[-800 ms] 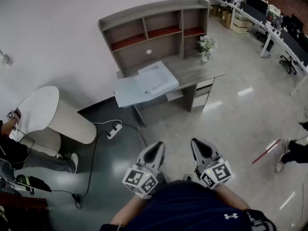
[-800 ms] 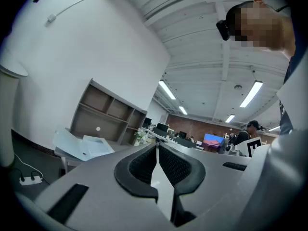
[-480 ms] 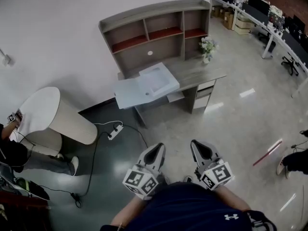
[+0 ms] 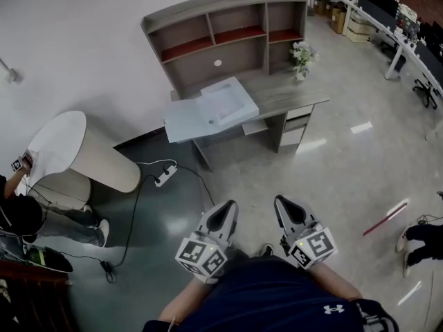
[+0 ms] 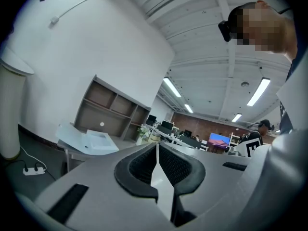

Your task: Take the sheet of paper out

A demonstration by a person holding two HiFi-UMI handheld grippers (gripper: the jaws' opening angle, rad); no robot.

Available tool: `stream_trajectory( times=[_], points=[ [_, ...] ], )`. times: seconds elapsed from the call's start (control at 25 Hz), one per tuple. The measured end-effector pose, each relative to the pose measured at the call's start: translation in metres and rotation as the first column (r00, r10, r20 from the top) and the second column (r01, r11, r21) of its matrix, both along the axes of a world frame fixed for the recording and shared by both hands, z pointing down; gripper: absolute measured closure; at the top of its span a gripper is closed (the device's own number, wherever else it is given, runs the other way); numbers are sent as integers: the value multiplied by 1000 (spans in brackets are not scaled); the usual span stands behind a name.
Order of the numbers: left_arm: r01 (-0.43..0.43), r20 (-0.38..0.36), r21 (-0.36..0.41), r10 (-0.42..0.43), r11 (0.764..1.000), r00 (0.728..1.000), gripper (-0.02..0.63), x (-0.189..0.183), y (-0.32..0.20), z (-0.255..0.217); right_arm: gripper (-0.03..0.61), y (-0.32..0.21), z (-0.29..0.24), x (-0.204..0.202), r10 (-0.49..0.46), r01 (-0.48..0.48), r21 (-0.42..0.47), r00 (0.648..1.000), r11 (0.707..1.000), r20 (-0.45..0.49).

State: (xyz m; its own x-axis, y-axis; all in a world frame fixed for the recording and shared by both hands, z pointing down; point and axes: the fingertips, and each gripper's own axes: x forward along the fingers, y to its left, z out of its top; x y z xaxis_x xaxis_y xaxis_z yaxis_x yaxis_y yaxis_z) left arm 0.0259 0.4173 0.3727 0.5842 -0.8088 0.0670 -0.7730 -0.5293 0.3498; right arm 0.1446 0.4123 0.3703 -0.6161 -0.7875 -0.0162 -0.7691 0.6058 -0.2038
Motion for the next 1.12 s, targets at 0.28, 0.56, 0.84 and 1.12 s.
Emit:
stream_trajectory(
  times=[0.28,0.56,0.84,1.12],
  points=[
    [37,4,-32,-37,999,999,584,5,-3,11,565,-6,15,10,-20,20,-41,1000,999,-1],
    [14,-4,-48,-15,999,1000,584,7,-34,21,565,-37,23,9,-4,3,-59,1000,998,-18],
    [-26,-29,-44,24,999,999,584,-8,-97,19,565,-93,25,-6,41,-45,-74,998,996,-48],
    [-65,-50,-43,63,997,997,584,-37,-167,13,565,-155,22,-41,59,-66,-97,996,993,-70]
  ],
)
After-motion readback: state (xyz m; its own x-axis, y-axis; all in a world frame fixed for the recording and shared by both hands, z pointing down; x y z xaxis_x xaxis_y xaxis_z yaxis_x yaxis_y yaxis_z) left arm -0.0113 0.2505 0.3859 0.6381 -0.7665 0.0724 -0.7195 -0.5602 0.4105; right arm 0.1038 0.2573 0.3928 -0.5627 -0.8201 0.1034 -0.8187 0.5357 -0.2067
